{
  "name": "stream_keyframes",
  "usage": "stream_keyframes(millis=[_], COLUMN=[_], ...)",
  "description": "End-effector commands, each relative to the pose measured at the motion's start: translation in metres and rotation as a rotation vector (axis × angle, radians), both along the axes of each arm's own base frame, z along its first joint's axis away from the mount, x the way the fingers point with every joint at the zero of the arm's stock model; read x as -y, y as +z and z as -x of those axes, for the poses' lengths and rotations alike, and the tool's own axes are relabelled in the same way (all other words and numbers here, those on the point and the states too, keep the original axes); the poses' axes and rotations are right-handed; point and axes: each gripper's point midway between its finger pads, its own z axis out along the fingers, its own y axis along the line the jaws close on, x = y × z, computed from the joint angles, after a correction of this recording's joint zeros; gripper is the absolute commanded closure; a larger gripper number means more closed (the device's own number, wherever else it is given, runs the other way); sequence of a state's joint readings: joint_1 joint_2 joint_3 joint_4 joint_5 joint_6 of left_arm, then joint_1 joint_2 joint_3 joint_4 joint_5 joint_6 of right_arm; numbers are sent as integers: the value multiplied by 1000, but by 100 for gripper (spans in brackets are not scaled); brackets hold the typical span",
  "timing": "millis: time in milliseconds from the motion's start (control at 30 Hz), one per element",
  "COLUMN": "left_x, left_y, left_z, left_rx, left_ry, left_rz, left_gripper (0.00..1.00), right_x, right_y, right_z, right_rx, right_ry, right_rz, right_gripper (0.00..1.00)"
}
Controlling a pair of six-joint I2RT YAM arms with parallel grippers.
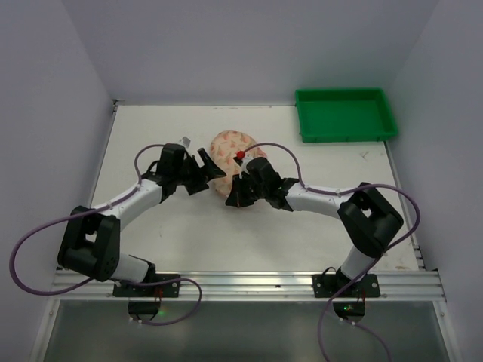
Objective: Unzip the laundry bag and remove the bra
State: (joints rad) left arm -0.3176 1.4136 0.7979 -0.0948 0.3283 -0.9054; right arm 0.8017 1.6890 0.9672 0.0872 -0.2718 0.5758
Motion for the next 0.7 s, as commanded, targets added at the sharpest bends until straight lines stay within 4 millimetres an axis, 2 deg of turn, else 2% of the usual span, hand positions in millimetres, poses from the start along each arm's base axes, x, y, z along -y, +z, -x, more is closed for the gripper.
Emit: stream_keyframes(millis=[0, 167, 267, 300, 367, 400, 467, 500, 533, 633, 667], left_x=[17, 19, 16, 14, 12, 11, 11, 11, 11, 7, 3], left_y=[-2, -21, -31, -33, -38, -39, -44, -46, -48, -49, -51], left_z=[6, 7, 9, 9, 10, 11, 12, 13, 14, 12, 13], left_rx=[-26, -66, -91, -91, -94, -95, -106, -112, -113, -97, -100], left_ry=[-1, 23, 35, 46, 51, 52, 47, 47, 40, 32, 30], left_rz=[48, 32, 22, 12, -1, -5, -9, -11, -18, -48, -70], left_gripper=[9, 23, 37, 49, 60, 72, 85, 97, 100, 100, 100], right_x=[-25, -30, -26, -24, -20, -18, -14, -12, -10, 6, 18], right_y=[24, 23, 24, 24, 24, 24, 24, 25, 24, 19, 16], right_z=[-5, -6, -4, -3, -2, -1, 3, 5, 7, 7, 7], right_rx=[29, 19, 22, 24, 30, 30, 30, 31, 28, 55, 58], right_ry=[33, 37, 30, 26, 21, 20, 21, 21, 21, -8, -27], right_rz=[-84, -87, -85, -83, -77, -76, -74, -73, -70, -23, 2], right_gripper=[100, 100, 100, 100, 100, 100, 100, 100, 100, 100, 100])
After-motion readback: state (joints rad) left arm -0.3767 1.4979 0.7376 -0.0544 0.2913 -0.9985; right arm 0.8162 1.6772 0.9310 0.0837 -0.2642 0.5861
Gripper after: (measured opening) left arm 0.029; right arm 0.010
